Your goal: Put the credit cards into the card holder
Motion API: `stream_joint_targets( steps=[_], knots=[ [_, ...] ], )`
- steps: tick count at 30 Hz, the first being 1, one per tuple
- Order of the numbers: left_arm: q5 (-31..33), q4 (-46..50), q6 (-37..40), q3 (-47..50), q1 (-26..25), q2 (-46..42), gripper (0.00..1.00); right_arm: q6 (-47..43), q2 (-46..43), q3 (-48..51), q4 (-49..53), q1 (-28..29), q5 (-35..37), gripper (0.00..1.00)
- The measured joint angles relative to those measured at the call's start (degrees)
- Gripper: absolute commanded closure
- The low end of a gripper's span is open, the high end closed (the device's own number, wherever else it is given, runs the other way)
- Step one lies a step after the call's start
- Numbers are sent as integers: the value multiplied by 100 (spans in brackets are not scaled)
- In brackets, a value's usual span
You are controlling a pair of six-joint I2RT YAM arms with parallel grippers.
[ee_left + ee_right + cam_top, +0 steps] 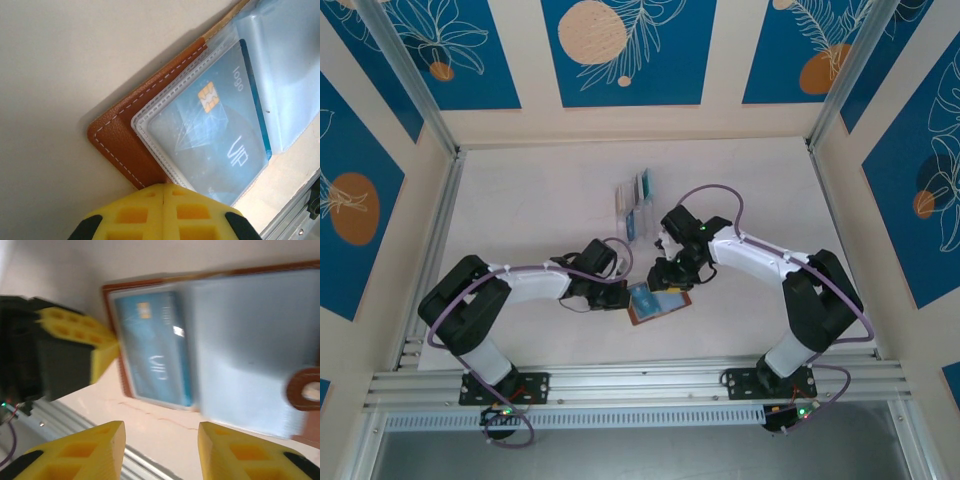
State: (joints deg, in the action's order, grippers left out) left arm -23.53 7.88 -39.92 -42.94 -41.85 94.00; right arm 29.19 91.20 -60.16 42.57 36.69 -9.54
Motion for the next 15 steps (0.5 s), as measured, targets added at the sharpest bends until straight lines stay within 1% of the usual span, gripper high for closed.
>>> stream_joint_targets(
  steps=[5,10,15],
  knots=[
    [-24,-4,2,0,11,11,96,-4,142,107,52,-39,376,55],
    [-28,-4,2,0,17,11,96,-4,603,74,33,-9,706,54],
    [-46,-24,2,15,22,11,96,83,839,7,57,179,1067,53]
  ],
)
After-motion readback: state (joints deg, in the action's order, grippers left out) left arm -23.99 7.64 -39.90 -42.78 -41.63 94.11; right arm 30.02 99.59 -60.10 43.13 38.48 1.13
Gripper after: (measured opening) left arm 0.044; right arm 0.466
